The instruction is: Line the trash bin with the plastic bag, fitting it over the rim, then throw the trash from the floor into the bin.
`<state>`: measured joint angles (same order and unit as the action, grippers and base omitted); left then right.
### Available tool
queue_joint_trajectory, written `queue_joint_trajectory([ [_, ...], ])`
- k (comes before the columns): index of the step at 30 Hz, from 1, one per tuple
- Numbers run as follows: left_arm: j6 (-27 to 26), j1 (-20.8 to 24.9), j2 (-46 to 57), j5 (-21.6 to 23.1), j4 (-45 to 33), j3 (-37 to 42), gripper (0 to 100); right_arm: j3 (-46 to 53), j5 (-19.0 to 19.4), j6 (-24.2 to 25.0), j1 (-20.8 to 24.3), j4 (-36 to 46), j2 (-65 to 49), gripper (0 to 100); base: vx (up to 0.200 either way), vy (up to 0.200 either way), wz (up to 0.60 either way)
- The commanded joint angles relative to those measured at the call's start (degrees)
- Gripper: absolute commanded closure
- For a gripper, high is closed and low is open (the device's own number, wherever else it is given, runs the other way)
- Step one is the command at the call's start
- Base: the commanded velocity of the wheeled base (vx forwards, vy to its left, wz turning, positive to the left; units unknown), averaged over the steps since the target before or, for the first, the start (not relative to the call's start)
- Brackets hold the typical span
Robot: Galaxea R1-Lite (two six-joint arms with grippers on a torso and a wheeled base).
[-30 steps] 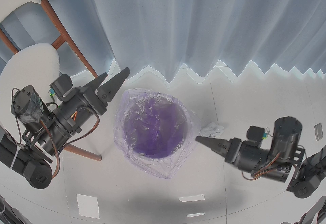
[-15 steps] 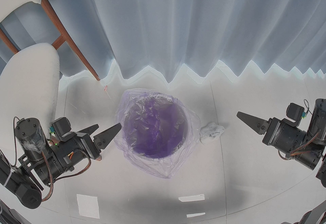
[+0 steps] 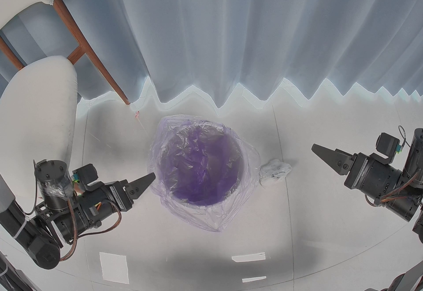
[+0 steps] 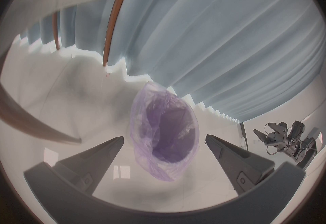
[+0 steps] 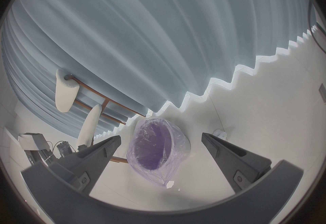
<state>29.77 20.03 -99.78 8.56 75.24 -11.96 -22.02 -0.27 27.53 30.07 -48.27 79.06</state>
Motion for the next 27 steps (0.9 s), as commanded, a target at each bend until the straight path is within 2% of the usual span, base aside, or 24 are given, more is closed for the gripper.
queue_joint_trajectory([
  [1,3.98,4.14,-7.1,-1.0,-0.09,-0.26,0,0.13,0.0,-0.02,0.07,0.02,0.66,0,0.0,0.0,0.0],
  [4,6.62,4.67,-10.96,-2.23,1.05,-1.49,0,0.13,0.0,-0.1,0.07,-0.07,1.01,0,0.0,0.0,0.0],
  [6,10.4,6.25,-15.88,-4.51,3.51,-2.98,0,0.66,0.0,-0.28,0.07,-0.15,1.01,0,0.0,0.0,0.0],
  [8,10.75,6.43,-16.32,-4.87,3.95,-2.98,0,0.75,0.0,-0.28,0.07,-0.15,1.01,0,0.0,0.0,0.0],
  [9,12.86,7.66,-19.93,-7.77,9.13,-2.98,0,0.83,0.0,-1.16,0.07,-0.24,1.01,0,0.0,0.0,0.0],
  [11,13.03,8.1,-23.79,-10.14,13.35,-3.25,0,0.92,0.0,-1.51,0.07,-0.33,1.01,0,0.0,0.0,0.0],
  [14,13.65,8.1,-26.52,-12.07,13.27,-6.32,0,0.92,0.0,-1.6,0.07,-0.33,0.92,0,0.0,0.0,0.0],
  [16,14.62,8.01,-26.61,-12.16,13.27,-7.03,0,0.83,0.0,-1.6,0.07,-0.42,0.92,0,0.0,0.0,0.0],
  [18,17.87,7.57,-26.17,-11.72,13.18,-7.55,0,0.75,0.0,-1.77,0.16,-0.42,0.57,0,0.0,0.0,0.0],
  [27,17.69,6.51,-26.43,-11.55,13.27,-8.17,0,0.83,0.0,-3.18,0.16,-0.42,0.66,0,0.0,0.0,0.0],
])
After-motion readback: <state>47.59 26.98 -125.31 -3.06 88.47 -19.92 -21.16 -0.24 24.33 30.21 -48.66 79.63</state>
